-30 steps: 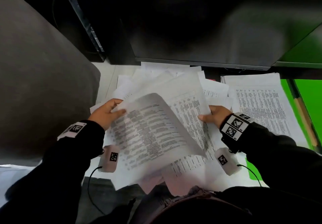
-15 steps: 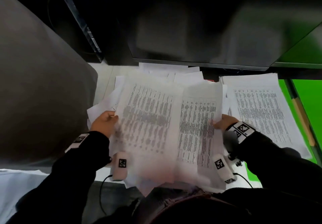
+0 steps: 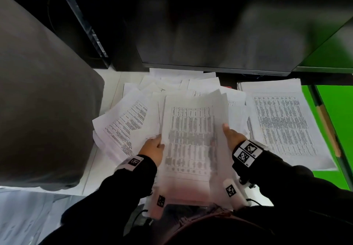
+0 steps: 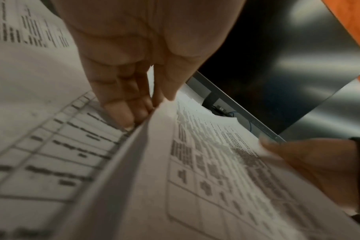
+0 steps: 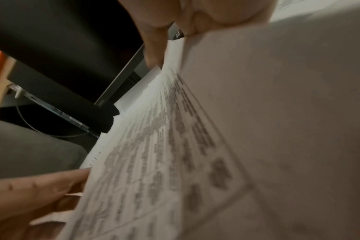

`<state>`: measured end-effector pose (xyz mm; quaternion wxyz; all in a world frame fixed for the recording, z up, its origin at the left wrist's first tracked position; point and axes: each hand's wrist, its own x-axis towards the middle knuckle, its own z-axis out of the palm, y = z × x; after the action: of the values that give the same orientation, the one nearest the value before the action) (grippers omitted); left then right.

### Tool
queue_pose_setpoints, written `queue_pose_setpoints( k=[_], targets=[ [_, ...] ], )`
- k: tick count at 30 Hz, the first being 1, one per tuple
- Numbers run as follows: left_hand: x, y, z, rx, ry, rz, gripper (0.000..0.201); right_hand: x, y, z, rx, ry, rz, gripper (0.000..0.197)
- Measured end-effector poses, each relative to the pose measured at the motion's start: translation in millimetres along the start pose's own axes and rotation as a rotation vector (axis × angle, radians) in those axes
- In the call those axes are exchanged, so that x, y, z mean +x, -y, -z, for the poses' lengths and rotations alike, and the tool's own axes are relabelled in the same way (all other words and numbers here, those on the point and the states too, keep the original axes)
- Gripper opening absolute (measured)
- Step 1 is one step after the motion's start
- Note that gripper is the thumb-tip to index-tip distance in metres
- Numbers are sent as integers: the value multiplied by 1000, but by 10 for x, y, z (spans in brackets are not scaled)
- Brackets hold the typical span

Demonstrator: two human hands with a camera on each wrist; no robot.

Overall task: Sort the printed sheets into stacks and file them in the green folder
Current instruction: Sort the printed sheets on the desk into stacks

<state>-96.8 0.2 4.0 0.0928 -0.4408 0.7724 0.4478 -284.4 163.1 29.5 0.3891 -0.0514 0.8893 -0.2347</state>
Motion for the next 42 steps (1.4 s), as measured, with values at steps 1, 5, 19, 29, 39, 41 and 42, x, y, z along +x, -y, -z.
queue_pose_setpoints(
  k=[1, 5, 19, 29, 39, 41, 42],
  targets=[
    [0, 15, -8, 34, 24, -47, 28, -26, 7, -6, -43, 23, 17, 53],
    [27, 136, 106, 125, -89, -32, 36, -37, -53, 21, -16, -5, 76, 42],
    [426, 280, 456, 475, -194, 144, 64, -40, -358, 431, 184, -176, -84, 39],
    [351, 645, 758, 288, -51, 181, 40, -38, -389, 461, 164, -252, -93, 36],
    [314, 488, 864, 412, -40, 175, 40, -23, -301, 398, 239, -234, -101, 32],
    [316, 317, 754, 274, -107, 140, 44, -23, -294, 383, 250, -202, -103, 32],
    [316, 232, 688, 219, -135, 142, 45, -23, -292, 379, 259, -181, -104, 32]
  ],
)
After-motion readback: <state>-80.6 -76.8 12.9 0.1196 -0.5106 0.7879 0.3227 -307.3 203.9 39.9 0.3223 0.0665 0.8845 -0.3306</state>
